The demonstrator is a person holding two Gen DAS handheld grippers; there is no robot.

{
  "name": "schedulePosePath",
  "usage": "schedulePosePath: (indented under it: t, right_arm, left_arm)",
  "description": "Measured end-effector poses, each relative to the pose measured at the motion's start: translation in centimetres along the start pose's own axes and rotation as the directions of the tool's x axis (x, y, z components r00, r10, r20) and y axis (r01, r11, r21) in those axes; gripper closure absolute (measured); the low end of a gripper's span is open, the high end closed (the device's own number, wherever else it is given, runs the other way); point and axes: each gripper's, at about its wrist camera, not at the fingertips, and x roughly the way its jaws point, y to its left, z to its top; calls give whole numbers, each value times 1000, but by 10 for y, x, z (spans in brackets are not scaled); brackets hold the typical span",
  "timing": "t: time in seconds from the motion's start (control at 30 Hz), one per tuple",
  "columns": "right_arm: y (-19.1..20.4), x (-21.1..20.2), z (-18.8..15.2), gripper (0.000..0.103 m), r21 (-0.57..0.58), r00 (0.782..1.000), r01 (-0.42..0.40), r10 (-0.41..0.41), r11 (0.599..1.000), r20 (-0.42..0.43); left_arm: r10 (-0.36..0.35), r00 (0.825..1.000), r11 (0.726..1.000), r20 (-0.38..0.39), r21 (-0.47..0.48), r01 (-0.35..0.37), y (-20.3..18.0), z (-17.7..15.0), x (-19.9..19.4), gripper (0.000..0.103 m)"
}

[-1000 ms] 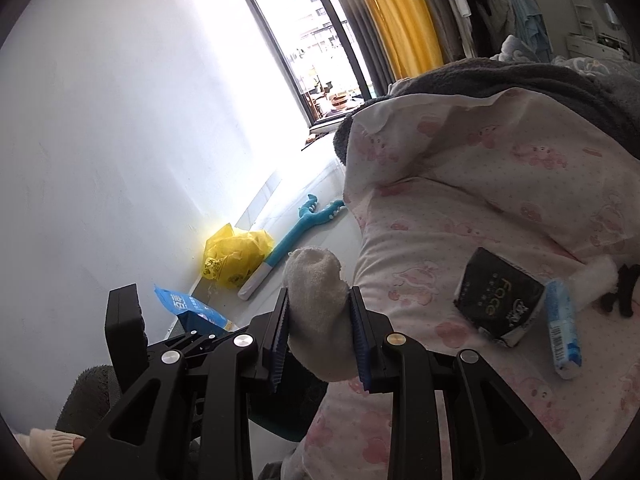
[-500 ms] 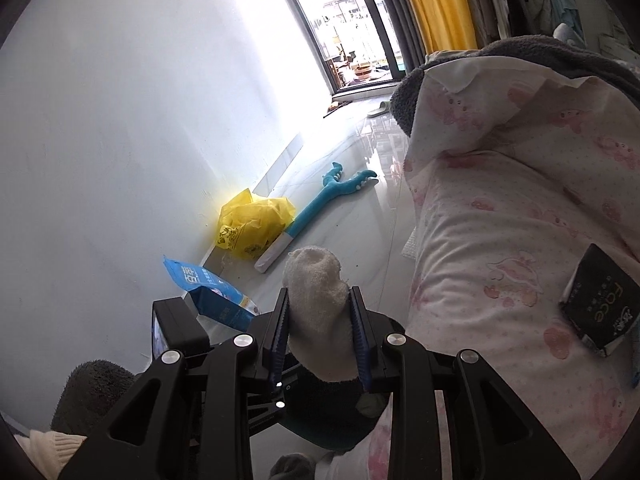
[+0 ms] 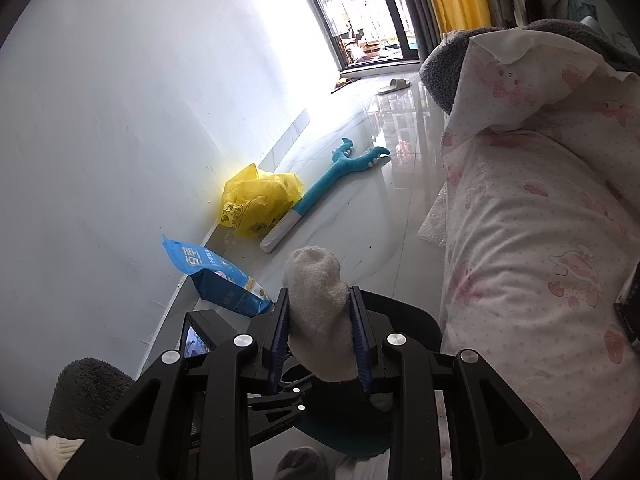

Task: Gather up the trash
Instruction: 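Open the left tool over the teal bin while the right holds its tissue ball, then lower the tissue ball into the teal bin and open the right tool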

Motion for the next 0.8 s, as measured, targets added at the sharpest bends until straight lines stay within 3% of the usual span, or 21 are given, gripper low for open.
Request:
schedulePosePath:
  t: [0.17, 0.5, 0.8]
  right_arm:
    - [3, 15, 1, 74, -9, 999, 10, -10, 1000, -32]
    - [9, 58, -8, 74, -16, 990, 57, -59, 998, -128]
    - [3, 99, -27, 74, 4, 966, 95, -91, 996, -242]
  left_arm:
    - [5, 1000, 1000, 9, -20, -4, 13, -5, -4, 34]
    - [18, 994, 998, 110, -69, -10, 41, -7, -38, 19]
    - [31, 966, 994, 258, -110, -3, 57, -3, -81, 12]
